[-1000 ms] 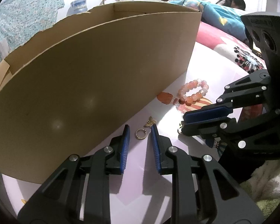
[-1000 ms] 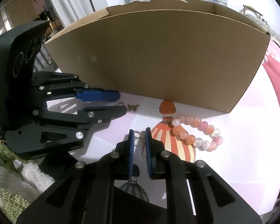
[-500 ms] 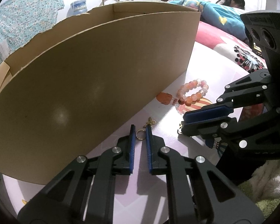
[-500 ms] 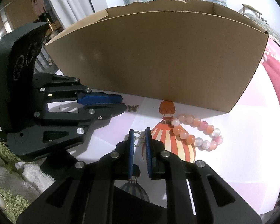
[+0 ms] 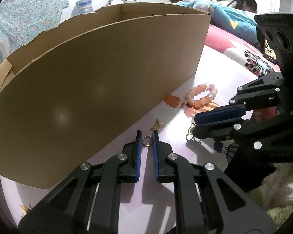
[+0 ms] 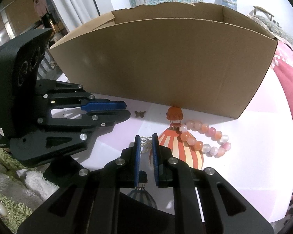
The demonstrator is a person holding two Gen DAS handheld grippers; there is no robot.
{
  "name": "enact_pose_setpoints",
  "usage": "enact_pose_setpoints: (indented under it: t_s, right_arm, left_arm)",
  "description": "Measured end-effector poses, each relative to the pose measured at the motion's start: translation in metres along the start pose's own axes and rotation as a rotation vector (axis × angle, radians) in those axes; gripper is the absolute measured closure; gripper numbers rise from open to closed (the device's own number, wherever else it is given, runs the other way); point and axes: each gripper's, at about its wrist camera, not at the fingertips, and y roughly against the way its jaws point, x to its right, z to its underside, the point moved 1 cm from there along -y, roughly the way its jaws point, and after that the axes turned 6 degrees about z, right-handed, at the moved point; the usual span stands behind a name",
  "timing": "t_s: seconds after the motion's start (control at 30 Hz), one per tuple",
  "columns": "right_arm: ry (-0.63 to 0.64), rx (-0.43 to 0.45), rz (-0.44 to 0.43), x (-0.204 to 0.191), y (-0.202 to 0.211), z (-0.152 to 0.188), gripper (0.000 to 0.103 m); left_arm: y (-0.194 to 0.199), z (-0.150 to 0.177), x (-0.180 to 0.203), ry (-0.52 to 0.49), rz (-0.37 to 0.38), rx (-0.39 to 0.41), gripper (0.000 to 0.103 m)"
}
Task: Organize jewelry
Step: 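Lower the left tool onto the small gold ring charm and close, then carry the gold ring in the left tool into the box and open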
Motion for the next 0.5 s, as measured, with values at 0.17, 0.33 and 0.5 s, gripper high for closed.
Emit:
enact_pose_setpoints:
  t_s: [0.17, 0.33, 0.5]
  right_arm:
    - [0.002, 0.011, 0.001, -0.002, 0.003, 0.002, 0.091]
    - [0.007, 0.026, 0.003, -0.004, 0.007, 0.003, 0.091]
    - [-0.012, 0.053, -0.028, -0.003, 0.020, 0.002, 0.091]
  left_arm:
    - [0.008, 0.001, 0.001, 0.003, -0.007, 0.015, 0.093]
    - [0.019, 0.001, 0.004, -0.001, -0.017, 0.032, 0.093]
    - [0.038, -0.002, 0.009, -0.001, -0.020, 0.063, 0.093]
